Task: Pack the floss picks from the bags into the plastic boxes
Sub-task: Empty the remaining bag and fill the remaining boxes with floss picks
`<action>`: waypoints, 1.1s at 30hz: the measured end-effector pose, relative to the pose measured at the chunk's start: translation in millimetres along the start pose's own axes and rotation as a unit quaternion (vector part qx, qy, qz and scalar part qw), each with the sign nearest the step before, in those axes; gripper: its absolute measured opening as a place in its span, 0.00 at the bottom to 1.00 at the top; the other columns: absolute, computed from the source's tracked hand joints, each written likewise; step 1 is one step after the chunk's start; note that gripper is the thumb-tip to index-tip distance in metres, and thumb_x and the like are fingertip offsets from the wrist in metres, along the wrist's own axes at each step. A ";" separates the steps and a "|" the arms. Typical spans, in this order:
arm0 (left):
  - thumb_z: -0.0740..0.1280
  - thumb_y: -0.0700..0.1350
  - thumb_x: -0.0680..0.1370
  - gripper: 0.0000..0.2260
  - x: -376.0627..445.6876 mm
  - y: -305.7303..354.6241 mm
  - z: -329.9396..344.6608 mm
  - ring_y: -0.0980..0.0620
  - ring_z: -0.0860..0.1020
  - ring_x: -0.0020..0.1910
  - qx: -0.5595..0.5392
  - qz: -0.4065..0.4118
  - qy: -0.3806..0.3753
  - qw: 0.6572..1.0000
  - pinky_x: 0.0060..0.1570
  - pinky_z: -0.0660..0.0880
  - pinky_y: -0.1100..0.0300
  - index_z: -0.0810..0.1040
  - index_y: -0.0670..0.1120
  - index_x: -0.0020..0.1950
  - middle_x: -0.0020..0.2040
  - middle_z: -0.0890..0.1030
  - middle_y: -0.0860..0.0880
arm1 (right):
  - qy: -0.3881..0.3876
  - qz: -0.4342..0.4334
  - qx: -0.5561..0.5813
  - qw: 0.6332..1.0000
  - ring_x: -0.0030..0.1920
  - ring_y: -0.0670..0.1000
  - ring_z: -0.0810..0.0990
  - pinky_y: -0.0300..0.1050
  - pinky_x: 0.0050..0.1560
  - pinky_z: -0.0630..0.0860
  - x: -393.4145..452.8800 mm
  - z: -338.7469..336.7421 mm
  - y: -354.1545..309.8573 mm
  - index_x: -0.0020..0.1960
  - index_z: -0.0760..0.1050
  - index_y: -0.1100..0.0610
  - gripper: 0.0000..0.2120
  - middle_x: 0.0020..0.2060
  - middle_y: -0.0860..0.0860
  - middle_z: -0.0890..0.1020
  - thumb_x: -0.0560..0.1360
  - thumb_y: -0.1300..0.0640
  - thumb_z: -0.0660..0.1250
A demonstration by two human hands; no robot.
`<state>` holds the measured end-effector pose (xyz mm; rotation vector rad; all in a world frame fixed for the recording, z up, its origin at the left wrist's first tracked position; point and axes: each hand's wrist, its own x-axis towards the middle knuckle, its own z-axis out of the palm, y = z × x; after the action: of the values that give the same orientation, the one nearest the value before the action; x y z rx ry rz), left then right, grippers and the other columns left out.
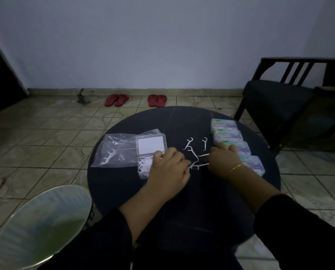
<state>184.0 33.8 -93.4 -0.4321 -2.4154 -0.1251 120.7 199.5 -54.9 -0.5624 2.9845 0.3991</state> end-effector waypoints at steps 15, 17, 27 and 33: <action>0.58 0.64 0.75 0.21 42.0 23.1 16.3 0.50 0.68 0.56 0.092 -0.070 -0.249 0.962 0.54 0.52 0.51 0.81 0.50 0.49 0.48 0.80 0.53 | 0.023 -0.057 0.086 0.994 0.64 0.55 0.62 0.55 0.58 0.60 3.9 10.5 18.6 0.60 0.74 0.35 0.14 0.60 0.47 0.72 0.79 0.48 0.56; 0.61 0.62 0.76 0.18 47.4 25.3 19.1 0.50 0.68 0.57 0.070 -0.098 -0.254 0.960 0.54 0.52 0.52 0.81 0.49 0.48 0.48 0.80 0.53 | 0.037 -0.027 0.094 0.994 0.64 0.55 0.62 0.56 0.60 0.60 11.1 8.9 19.8 0.61 0.75 0.41 0.15 0.62 0.49 0.72 0.79 0.46 0.55; 0.60 0.50 0.78 0.10 65.4 24.9 19.1 0.49 0.70 0.55 0.055 -0.147 -0.336 0.928 0.57 0.56 0.52 0.80 0.50 0.47 0.46 0.79 0.52 | 0.013 0.007 0.073 0.997 0.65 0.55 0.62 0.55 0.61 0.60 39.6 4.0 9.2 0.63 0.75 0.46 0.16 0.62 0.50 0.72 0.78 0.44 0.58; 0.67 0.58 0.71 0.13 72.8 23.4 15.0 0.50 0.73 0.53 0.052 -0.128 -0.438 0.888 0.60 0.56 0.52 0.81 0.51 0.47 0.46 0.80 0.51 | -0.036 -0.023 0.015 0.999 0.66 0.57 0.61 0.57 0.64 0.60 42.6 -6.4 8.4 0.63 0.73 0.53 0.15 0.64 0.53 0.70 0.77 0.52 0.62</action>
<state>130.5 78.8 -59.0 -0.1104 -3.3476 0.1177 77.9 190.6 -52.0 -0.6007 2.8979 0.3622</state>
